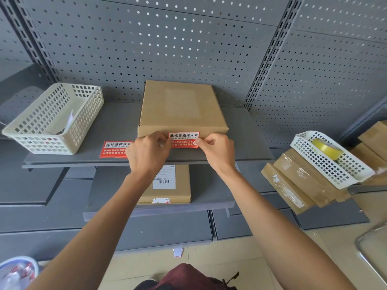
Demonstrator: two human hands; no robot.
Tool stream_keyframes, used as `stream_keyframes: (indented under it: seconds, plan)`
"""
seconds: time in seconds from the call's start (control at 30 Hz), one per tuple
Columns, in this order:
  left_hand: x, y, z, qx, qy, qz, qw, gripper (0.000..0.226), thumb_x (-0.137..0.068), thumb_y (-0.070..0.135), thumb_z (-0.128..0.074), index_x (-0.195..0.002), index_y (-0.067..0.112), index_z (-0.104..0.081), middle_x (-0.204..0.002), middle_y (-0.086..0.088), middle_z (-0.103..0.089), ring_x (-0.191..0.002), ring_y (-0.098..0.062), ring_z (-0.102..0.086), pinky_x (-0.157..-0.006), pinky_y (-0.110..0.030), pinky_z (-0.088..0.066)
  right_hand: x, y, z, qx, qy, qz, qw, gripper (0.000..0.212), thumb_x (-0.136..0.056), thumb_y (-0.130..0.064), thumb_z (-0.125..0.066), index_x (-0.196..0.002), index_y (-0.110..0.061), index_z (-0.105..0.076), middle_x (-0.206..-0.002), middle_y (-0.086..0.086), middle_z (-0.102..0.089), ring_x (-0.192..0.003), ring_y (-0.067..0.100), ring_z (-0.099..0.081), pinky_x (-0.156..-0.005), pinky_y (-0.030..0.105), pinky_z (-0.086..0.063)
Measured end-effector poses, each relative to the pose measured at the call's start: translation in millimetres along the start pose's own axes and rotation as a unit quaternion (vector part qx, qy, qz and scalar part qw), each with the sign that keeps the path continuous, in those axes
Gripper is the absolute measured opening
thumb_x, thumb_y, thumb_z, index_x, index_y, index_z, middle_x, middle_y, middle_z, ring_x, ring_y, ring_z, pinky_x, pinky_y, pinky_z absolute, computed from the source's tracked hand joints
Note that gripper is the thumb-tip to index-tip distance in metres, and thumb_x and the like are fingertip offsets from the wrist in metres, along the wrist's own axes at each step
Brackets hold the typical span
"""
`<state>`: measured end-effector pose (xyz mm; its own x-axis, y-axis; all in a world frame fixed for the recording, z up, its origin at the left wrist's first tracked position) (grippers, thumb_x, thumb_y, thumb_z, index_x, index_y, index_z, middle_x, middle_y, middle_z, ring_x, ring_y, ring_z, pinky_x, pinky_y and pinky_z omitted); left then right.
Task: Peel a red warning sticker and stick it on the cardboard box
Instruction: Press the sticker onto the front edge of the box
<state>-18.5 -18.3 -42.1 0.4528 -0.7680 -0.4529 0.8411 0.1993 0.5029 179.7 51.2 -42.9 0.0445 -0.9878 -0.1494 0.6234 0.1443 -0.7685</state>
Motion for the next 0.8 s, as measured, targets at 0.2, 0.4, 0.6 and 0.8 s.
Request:
stream_keyframes:
  seconds: [0.2, 0.4, 0.6, 0.8]
  plan:
    - [-2.4, -1.2, 5.4, -0.011, 0.017, -0.028, 0.999, 0.022, -0.087, 0.045, -0.072, -0.084, 0.024, -0.067, -0.073, 0.001, -0.072, -0.063, -0.029, -0.065, -0.054, -0.030, -0.043, 0.5, 0.3, 0.5, 0.011, 0.019, 0.030, 0.999, 0.028, -0.085, -0.040, -0.076, -0.068, -0.018, -0.068, -0.064, -0.011, -0.068, -0.065, 0.013, -0.066, -0.065, 0.038, -0.055]
    - [-2.6, -4.8, 13.1, 0.008, 0.102, -0.128, 0.986, 0.021, -0.079, 0.031, -0.082, -0.087, 0.017, -0.068, -0.094, -0.004, -0.065, -0.089, -0.030, -0.053, -0.069, -0.038, -0.036, 8.5, -5.4, 13.1, -0.001, 0.111, 0.122, 0.986, 0.025, -0.080, -0.036, -0.079, -0.078, -0.017, -0.062, -0.086, -0.006, -0.062, -0.079, 0.015, -0.060, -0.076, 0.045, -0.051]
    - [-9.4, -22.3, 8.4, 0.064, 0.042, -0.011, 0.997, 0.056, -0.079, 0.054, -0.074, -0.127, 0.028, -0.061, -0.157, -0.006, -0.035, -0.145, -0.034, -0.028, -0.109, -0.053, -0.030, 6.6, -4.9, 16.9, 0.042, 0.153, 0.118, 0.980, 0.051, -0.083, -0.050, -0.072, -0.125, -0.024, -0.058, -0.157, 0.003, -0.034, -0.140, 0.024, -0.034, -0.103, 0.038, -0.029]
    - [-5.8, -8.2, -2.2, 0.160, -0.041, -0.023, 0.986, 0.059, -0.085, 0.053, -0.071, -0.136, 0.029, -0.053, -0.165, -0.006, -0.021, -0.148, -0.027, -0.025, -0.116, -0.047, -0.031, 3.5, -9.1, -1.5, -0.053, 0.027, 0.093, 0.994, 0.058, -0.092, -0.051, -0.063, -0.141, -0.026, -0.045, -0.170, 0.003, -0.006, -0.155, 0.020, -0.015, -0.121, 0.033, -0.023]
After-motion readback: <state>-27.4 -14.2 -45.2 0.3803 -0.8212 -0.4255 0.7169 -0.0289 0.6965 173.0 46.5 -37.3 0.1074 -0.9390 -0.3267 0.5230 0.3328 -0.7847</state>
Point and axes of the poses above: each hand's wrist, its own x-axis away from the middle knuckle, its own z-axis out of the back of the hand, y = z × x, the point moved 4 cm from there along -x, towards the middle knuckle
